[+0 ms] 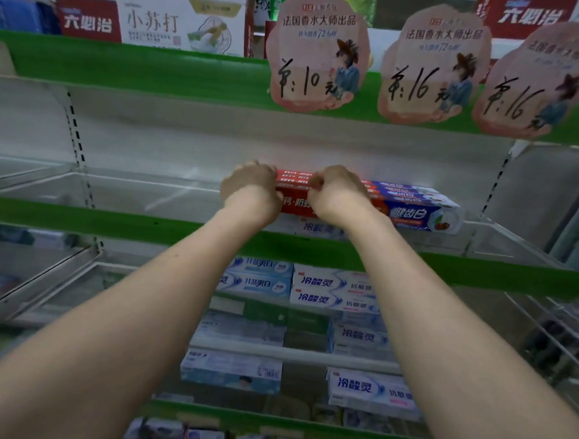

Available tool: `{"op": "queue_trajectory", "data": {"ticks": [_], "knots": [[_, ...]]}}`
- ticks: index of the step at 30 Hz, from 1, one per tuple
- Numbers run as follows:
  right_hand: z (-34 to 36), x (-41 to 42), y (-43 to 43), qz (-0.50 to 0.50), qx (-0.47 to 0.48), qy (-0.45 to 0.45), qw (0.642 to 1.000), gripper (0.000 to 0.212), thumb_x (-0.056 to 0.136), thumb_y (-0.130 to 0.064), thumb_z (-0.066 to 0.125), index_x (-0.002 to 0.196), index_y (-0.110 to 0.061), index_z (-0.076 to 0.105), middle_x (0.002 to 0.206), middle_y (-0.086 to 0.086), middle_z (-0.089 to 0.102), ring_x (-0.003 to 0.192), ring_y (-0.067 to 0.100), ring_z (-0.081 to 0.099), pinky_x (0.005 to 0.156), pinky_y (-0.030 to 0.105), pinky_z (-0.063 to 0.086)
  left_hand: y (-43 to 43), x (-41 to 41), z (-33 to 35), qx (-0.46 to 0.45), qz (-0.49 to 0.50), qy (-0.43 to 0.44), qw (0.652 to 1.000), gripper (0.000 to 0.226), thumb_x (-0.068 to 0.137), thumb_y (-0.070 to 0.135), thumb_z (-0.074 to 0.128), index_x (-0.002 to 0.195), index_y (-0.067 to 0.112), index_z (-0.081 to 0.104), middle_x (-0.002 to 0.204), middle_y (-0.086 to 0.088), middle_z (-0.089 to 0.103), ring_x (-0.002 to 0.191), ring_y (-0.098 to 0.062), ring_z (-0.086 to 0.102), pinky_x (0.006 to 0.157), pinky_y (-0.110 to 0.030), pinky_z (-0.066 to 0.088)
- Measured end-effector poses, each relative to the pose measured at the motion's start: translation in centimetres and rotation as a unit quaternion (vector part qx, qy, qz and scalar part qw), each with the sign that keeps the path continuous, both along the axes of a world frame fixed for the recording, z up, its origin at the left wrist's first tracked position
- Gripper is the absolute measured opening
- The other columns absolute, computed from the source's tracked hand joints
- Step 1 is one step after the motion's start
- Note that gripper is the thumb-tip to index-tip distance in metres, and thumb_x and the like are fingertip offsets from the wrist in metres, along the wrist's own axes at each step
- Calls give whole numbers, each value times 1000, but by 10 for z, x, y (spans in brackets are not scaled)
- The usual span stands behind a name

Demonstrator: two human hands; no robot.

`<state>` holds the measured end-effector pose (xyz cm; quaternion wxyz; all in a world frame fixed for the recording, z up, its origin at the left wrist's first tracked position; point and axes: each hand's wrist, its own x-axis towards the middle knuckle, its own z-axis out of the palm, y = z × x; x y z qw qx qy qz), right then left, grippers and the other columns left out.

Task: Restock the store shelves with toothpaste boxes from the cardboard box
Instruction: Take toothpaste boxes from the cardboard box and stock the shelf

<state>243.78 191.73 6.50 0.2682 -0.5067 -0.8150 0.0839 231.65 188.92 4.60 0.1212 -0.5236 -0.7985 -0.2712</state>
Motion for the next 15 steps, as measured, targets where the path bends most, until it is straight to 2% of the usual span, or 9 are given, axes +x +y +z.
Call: {"op": "queue_trajectory", "data": {"ticks": [2,4,7,9,11,15], "knots": [[-5,-1,-15,42,-26,73,996,20,90,-20,57,109,-16,65,107,7,66,94,26,62,86,37,53,-16,11,-7,120,-24,-147,982,25,88,22,57,111,23,65,108,-6,67,100,-28,62,87,-36,52],[-14,0,-32,85,-41,145,985,17,89,-20,58,101,-19,70,99,3,68,91,23,63,85,38,53,-35,20,-15,233,-59,-301,923,16,85,15,58,96,19,69,94,-6,71,89,-24,65,81,-32,53],[-29,1,-60,134,-65,222,964,16,92,-23,58,100,-20,71,94,-7,66,91,12,59,84,34,50,-68,31,-34,313,-60,-474,821,10,87,11,61,86,20,66,81,3,67,72,-12,58,68,-25,48],[-44,-1,-77,158,-70,273,946,13,92,-24,58,94,-21,71,89,-9,66,86,8,59,78,28,48,-88,32,-52,335,-33,-533,776,10,88,11,61,86,20,64,77,4,63,66,-9,55,57,-21,46],[-62,-8,-93,176,-73,312,931,10,89,-20,61,84,-22,69,79,-9,66,78,7,60,71,25,47,-103,26,-68,337,2,-559,757,11,90,11,60,85,20,63,74,2,60,60,-8,53,48,-18,43],[-103,-27,-120,209,-121,320,916,11,87,-17,63,77,-21,68,66,-12,61,67,7,57,66,26,47,-138,9,-92,349,62,-602,715,17,90,8,58,78,20,60,64,1,55,51,-10,48,46,-21,39]]}}
